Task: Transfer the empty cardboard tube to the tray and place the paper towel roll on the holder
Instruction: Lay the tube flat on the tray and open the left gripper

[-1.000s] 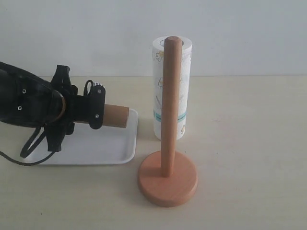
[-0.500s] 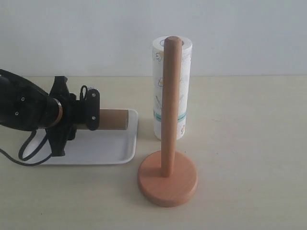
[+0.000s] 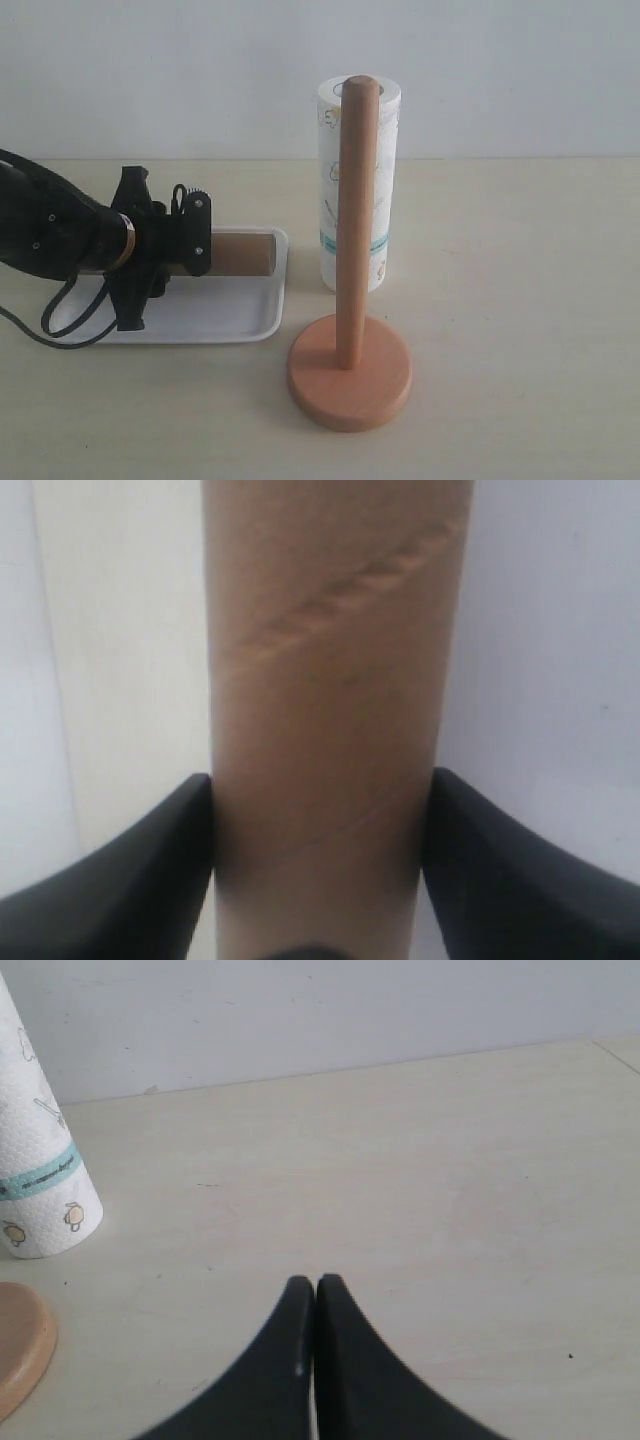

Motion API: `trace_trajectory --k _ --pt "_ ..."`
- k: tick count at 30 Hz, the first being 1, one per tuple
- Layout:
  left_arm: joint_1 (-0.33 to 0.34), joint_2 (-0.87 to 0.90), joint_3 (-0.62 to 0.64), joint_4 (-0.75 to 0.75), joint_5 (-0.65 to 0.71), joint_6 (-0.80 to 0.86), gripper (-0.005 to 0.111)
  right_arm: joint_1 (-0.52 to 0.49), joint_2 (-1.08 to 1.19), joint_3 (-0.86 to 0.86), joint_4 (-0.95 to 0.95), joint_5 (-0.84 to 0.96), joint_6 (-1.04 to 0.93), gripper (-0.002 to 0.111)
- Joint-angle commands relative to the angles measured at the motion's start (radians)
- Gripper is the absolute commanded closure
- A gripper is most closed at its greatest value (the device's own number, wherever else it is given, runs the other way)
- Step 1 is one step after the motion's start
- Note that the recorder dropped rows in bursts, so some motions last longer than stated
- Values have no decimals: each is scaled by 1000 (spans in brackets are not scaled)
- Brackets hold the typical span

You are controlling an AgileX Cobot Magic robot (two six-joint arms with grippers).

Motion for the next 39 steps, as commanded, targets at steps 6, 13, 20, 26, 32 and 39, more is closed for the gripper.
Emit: trace_trajectory --k 6,13,20,26,32,39 --pt "3 35 -4 9 39 -57 103 -7 -5 0 1 -6 -7 108" --pt "3 35 -4 9 18 -77 103 -7 -5 0 1 -6 -7 108" --pt "3 35 -4 9 6 -90 103 -7 -5 0 2 0 -7 108" --pt "3 35 -4 9 6 -90 98 -7 -5 0 2 0 -7 108" --pt "3 35 -4 9 4 -83 73 -7 -5 0 2 0 -7 108" --pt "3 35 -4 9 -11 -75 70 -7 -5 0 2 0 -7 108"
